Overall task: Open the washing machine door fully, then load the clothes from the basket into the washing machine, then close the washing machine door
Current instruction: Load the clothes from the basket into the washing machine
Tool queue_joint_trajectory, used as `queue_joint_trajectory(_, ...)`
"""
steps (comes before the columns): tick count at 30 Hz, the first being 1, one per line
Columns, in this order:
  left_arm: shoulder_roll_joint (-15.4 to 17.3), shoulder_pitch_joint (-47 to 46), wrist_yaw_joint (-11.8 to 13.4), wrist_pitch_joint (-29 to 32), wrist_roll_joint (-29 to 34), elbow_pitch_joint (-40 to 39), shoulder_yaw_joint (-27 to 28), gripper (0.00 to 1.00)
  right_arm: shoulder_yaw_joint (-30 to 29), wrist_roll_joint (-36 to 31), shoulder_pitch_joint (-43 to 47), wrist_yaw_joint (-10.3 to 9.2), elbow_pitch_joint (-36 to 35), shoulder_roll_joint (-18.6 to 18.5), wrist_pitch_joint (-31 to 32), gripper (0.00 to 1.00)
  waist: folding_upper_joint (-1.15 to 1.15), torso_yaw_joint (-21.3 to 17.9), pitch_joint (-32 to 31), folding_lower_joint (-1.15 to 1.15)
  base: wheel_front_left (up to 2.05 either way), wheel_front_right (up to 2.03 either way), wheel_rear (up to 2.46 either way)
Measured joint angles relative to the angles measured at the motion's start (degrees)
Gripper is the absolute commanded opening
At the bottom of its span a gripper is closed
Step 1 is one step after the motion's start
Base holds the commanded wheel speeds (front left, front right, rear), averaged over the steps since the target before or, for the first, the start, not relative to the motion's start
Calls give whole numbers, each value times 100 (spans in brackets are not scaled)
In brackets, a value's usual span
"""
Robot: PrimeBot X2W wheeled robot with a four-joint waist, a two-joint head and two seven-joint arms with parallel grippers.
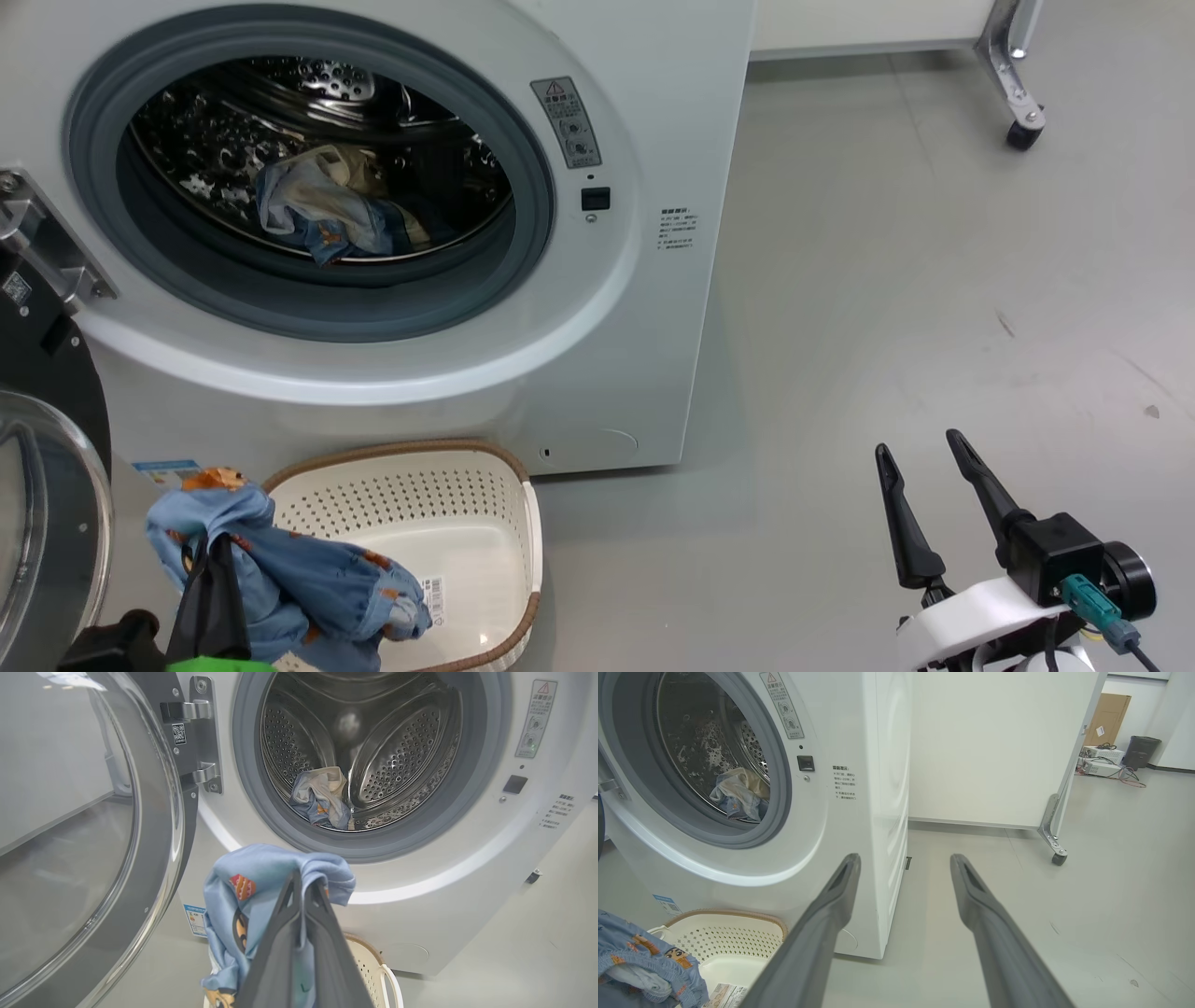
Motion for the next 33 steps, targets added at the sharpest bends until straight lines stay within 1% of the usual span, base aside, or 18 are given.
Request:
queue_joint_trajectory(2,0,261,41,0,41,-156,-35,0,-3,9,132,15,-5,-55,0,100,0,-60,-210,0,0,0,0)
queue_joint_trajectory(5,1,423,77,0,55,-352,-64,0,-3,10,222,31,-33,-90,0,100,0,-122,-369,0,0,0,0)
queue_joint_trajectory(8,2,534,96,0,55,-517,-82,0,-3,14,242,31,-66,-97,0,100,0,-181,-462,0,0,0,0)
queue_joint_trajectory(12,1,681,183,0,44,-665,-198,0,3,30,256,32,-109,-97,0,100,0,-215,-514,0,0,0,0)
queue_joint_trajectory(19,2,801,304,0,-67,-779,-386,0,59,49,320,32,-176,-91,1,100,0,-219,-496,0,0,0,0)
queue_joint_trajectory(26,8,749,394,0,-119,-994,-387,0,209,58,326,32,-209,-25,0,100,0,-307,-354,0,0,0,0)
queue_joint_trajectory(33,7,240,453,1,-154,-1057,-391,0,370,71,302,33,-288,43,0,100,0,-485,-127,0,0,0,0)
